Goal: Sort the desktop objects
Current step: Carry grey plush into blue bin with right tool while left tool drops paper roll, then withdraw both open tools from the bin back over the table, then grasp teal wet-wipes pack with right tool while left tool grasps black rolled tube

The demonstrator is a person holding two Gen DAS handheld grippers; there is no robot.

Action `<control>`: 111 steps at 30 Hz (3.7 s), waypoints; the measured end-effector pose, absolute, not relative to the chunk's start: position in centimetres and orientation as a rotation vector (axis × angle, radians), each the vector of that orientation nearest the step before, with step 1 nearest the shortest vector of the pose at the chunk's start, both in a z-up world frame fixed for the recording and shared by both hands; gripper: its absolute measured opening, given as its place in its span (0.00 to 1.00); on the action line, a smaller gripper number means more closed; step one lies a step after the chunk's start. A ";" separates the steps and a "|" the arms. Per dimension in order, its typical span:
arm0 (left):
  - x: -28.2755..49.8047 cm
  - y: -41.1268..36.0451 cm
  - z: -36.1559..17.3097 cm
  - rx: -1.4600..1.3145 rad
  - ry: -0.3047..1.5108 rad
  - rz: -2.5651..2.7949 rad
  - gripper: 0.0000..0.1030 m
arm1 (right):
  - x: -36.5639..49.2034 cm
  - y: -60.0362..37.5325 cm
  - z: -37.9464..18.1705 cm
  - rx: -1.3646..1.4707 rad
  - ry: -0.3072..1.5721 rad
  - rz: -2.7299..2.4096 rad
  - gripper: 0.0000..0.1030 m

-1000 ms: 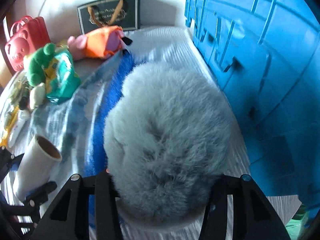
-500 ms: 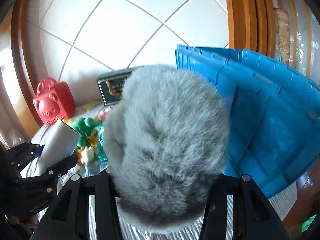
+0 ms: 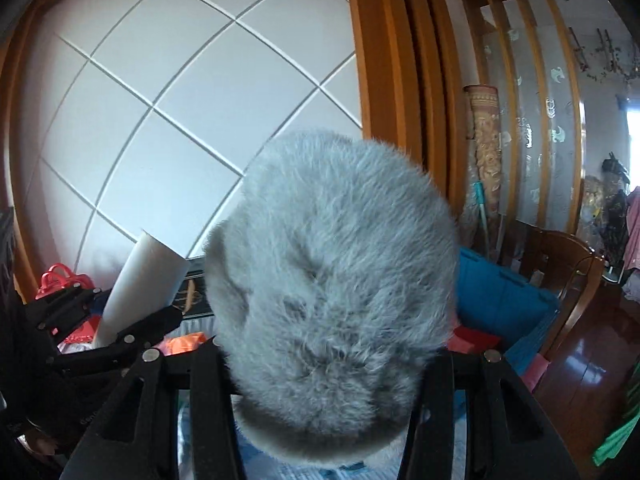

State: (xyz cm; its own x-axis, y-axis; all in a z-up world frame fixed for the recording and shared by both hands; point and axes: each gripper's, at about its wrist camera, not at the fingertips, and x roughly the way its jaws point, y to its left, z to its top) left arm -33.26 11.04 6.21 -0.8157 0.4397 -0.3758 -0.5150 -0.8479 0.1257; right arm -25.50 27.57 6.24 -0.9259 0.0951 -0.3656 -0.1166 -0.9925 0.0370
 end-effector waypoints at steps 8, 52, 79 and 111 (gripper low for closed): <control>-41.5 21.8 7.3 -0.575 0.293 2.601 0.43 | -33.2 39.1 5.4 -0.729 0.124 2.914 0.44; -31.2 15.1 6.8 -0.430 0.150 2.983 0.91 | -27.7 35.0 4.9 -0.570 0.128 3.018 0.77; -20.4 -11.7 3.7 -0.581 0.159 3.139 0.91 | -20.8 9.2 4.0 -0.639 0.091 3.160 0.77; -24.9 -28.6 -12.0 -1.124 -0.013 3.413 0.91 | -37.1 -6.1 -14.7 -1.336 -0.359 3.405 0.77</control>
State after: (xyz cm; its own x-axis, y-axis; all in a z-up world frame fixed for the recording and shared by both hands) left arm -24.90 -28.62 -12.00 -0.7139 -0.4127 -0.5657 0.4168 -0.8996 0.1302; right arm -37.06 -6.06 -14.72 -0.6151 -0.4052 -0.6764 0.5373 -0.8433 0.0166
